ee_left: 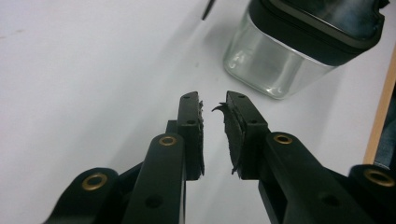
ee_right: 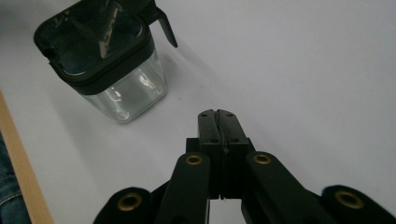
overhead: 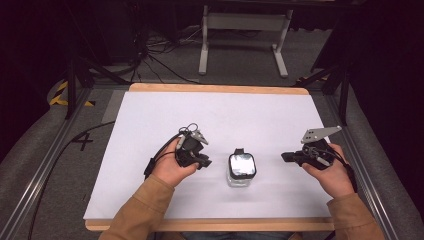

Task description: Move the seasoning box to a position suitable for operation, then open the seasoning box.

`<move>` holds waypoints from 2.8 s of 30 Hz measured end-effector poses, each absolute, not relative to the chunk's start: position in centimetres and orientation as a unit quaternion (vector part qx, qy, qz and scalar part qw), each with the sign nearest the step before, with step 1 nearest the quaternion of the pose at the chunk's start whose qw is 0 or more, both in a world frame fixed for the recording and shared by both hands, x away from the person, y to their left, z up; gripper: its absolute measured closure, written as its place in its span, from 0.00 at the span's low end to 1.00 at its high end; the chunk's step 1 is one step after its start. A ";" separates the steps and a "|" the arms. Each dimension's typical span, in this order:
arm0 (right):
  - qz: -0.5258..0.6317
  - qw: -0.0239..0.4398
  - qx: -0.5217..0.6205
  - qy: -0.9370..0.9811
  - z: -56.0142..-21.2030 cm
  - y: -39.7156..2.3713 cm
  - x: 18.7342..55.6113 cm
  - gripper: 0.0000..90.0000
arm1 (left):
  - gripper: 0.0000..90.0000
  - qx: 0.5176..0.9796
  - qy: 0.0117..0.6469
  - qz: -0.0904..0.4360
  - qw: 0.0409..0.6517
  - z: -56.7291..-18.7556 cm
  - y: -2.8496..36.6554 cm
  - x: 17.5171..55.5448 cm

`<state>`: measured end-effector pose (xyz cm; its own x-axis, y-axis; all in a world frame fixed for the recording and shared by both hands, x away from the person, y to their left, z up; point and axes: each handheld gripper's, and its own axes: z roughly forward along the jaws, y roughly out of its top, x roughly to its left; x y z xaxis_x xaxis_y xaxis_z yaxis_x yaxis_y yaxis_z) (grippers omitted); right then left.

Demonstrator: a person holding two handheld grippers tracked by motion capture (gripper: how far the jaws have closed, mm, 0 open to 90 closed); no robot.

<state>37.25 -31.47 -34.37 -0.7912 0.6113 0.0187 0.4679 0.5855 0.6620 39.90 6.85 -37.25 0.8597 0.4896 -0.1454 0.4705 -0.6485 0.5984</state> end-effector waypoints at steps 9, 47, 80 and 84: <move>0.320 0.099 0.272 0.902 -32.0 -29.7 38.4 1.00 | 0.81 0.896 0.293 0.034 0.333 -36.2 9.6 40.2; 0.135 0.051 0.081 0.986 -27.9 -17.3 44.1 1.00 | 0.76 0.864 0.363 0.051 0.344 -36.0 15.8 38.9; 0.083 0.021 0.065 0.994 -31.6 -14.6 45.6 1.00 | 0.76 0.878 0.330 0.032 0.346 -36.2 13.6 38.7; 0.081 0.018 0.065 0.994 -31.7 -14.7 45.7 1.00 | 0.75 0.879 0.327 0.031 0.347 -36.3 13.1 38.6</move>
